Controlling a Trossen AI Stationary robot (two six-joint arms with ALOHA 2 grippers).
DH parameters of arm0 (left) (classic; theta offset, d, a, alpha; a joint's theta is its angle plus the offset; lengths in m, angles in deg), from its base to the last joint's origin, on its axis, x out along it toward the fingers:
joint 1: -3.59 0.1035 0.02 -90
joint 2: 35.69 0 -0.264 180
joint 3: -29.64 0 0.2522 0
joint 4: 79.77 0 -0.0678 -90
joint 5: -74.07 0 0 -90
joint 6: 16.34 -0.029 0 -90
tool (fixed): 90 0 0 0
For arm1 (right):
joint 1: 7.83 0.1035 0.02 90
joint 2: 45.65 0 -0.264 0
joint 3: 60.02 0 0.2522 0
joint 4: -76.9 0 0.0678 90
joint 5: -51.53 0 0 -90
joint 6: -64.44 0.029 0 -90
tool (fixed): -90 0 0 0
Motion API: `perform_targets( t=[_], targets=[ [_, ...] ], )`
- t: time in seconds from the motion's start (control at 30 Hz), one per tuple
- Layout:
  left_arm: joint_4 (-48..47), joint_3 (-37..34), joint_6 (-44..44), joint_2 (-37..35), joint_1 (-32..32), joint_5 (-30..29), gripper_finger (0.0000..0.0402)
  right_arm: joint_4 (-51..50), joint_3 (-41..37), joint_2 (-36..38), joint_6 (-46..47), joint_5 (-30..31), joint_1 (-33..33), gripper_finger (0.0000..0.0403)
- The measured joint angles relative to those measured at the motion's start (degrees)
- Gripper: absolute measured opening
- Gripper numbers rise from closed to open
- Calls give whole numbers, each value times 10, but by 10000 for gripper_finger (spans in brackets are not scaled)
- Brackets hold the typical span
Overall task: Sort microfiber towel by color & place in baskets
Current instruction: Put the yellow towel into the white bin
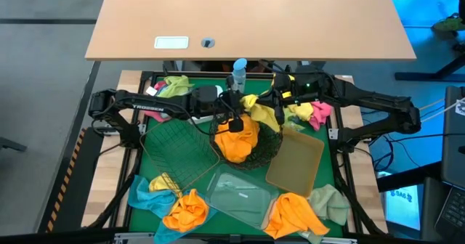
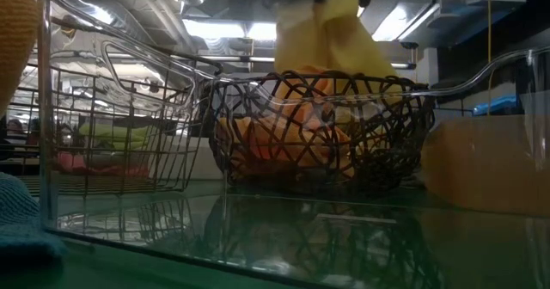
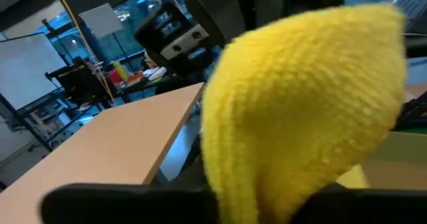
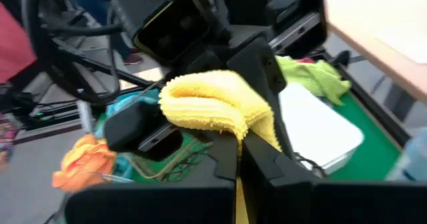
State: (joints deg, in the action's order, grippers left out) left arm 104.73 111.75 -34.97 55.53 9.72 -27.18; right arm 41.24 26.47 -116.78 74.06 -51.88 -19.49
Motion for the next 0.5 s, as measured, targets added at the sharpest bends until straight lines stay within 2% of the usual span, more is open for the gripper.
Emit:
perform_targets(
  t=[0.13, 0.3, 0.5],
  targets=[
    [-13, 0, 0, -17, 3, 0, 10, 7, 0, 0, 9, -7, 0, 22],
    [-48, 0, 1, -49, 13, -2, 14, 7, 3, 0, 10, -3, 0, 97],
    [-86, 0, 3, -108, 34, -14, 9, 8, 5, 8, 1, 54, 0, 172]
  ],
)
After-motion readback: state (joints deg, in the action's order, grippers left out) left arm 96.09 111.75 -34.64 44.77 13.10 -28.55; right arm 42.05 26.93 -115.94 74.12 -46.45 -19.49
